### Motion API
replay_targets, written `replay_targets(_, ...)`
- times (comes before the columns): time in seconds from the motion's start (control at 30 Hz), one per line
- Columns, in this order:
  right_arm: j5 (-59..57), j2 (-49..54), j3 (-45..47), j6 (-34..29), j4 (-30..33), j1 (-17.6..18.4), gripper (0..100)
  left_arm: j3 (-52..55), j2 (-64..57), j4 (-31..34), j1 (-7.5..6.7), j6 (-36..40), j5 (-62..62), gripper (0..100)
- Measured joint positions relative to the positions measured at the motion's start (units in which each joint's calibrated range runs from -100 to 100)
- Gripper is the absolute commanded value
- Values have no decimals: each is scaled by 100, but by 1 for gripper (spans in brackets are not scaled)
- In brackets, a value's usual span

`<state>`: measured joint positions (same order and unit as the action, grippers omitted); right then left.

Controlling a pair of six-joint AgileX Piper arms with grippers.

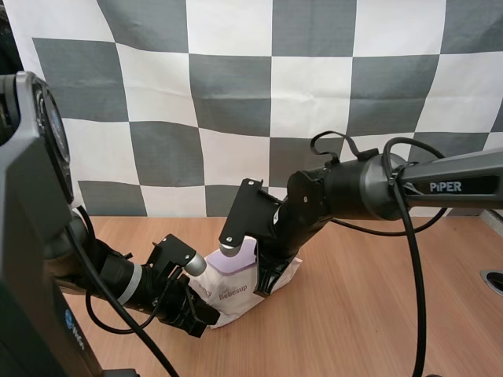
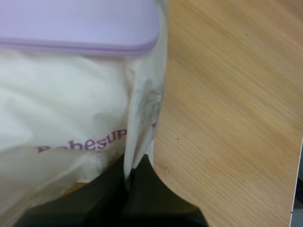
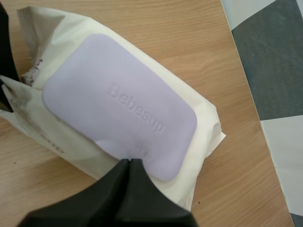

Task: Open the wet wipes lid

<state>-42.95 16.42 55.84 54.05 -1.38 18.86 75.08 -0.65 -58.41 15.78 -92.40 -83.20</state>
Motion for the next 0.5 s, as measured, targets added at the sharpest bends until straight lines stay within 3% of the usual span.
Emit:
replay_targets(0.33, -101, 44, 0, -35, 292, 0, 0, 0, 0, -43, 0, 0, 0, 0)
replay_targets(0.5, -550, 446, 0, -35, 138, 0, 0, 0, 0, -83, 0, 0, 0, 0)
